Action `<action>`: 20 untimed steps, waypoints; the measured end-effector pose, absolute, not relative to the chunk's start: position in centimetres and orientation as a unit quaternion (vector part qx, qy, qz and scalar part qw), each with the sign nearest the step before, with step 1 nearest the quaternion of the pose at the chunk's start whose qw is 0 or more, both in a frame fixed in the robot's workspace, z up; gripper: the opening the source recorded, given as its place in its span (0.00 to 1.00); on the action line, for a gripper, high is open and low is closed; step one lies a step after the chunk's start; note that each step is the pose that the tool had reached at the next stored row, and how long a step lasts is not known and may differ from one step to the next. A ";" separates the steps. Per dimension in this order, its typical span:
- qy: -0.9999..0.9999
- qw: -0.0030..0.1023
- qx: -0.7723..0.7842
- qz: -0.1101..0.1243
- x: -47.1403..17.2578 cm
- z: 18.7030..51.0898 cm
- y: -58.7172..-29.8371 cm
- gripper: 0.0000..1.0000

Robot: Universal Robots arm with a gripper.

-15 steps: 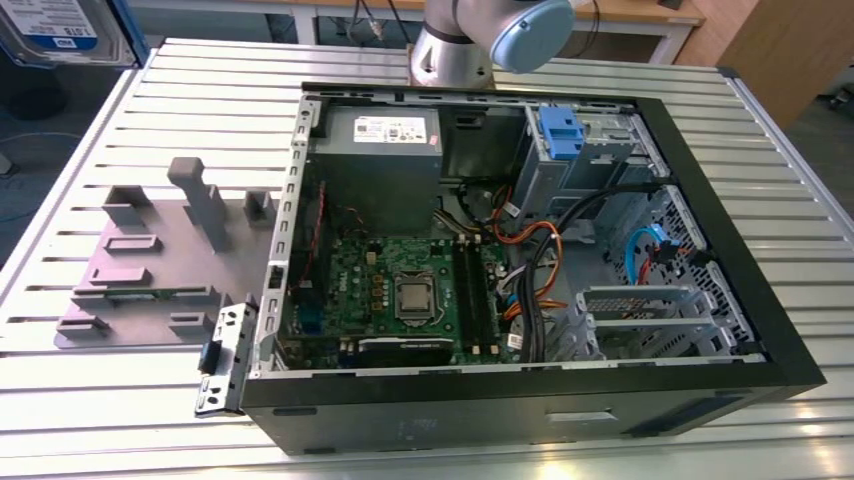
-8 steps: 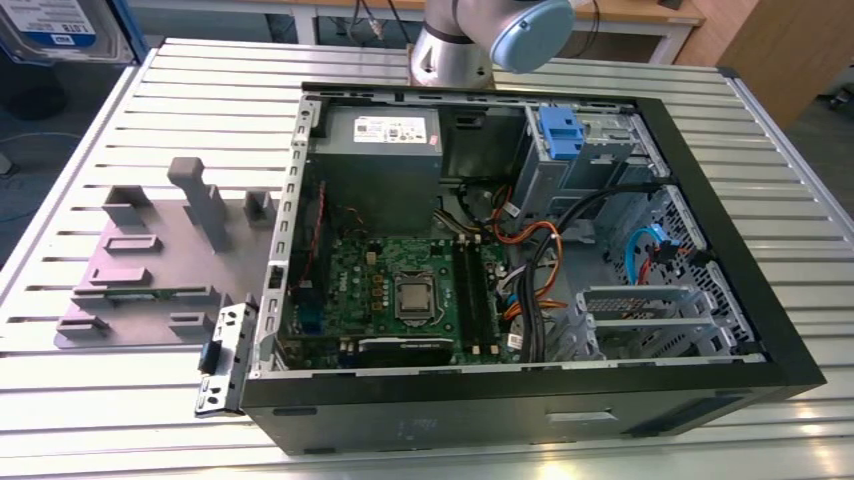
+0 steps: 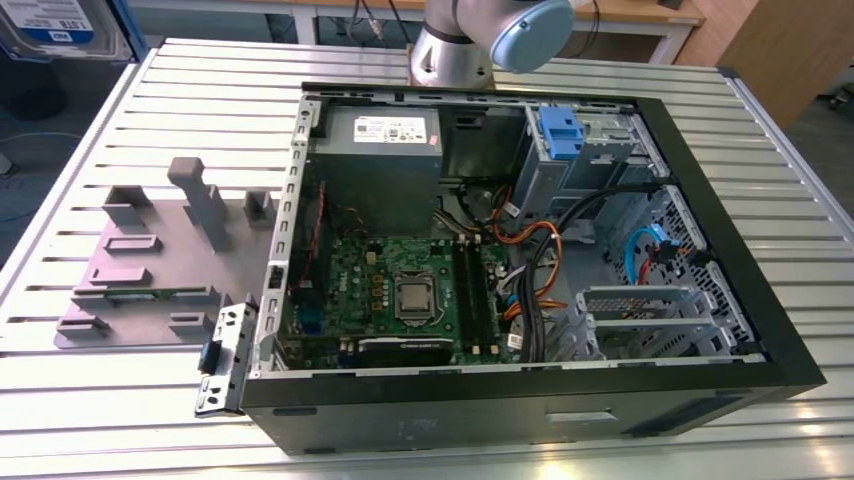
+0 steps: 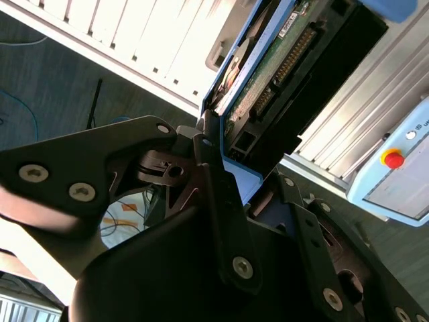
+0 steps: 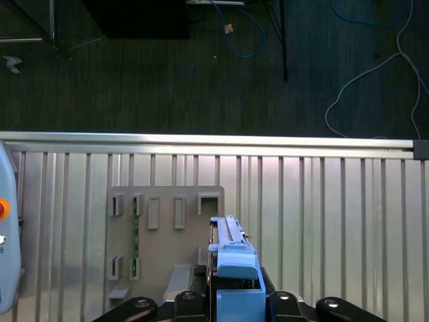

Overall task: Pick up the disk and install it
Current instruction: 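Pick up the disk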

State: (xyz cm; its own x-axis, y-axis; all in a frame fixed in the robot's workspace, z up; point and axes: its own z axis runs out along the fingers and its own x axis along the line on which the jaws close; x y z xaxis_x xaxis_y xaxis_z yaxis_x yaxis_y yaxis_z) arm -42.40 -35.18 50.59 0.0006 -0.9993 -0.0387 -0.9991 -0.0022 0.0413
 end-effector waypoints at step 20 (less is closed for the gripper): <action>-0.706 0.001 0.707 -0.028 -42.4 51.3 -35.2 0.37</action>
State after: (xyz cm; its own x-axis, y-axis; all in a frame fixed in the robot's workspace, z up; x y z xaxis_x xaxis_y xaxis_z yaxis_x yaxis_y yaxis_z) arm -42.40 -35.18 51.34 0.0006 -0.9993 -0.0372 -0.9991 -0.0021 0.0413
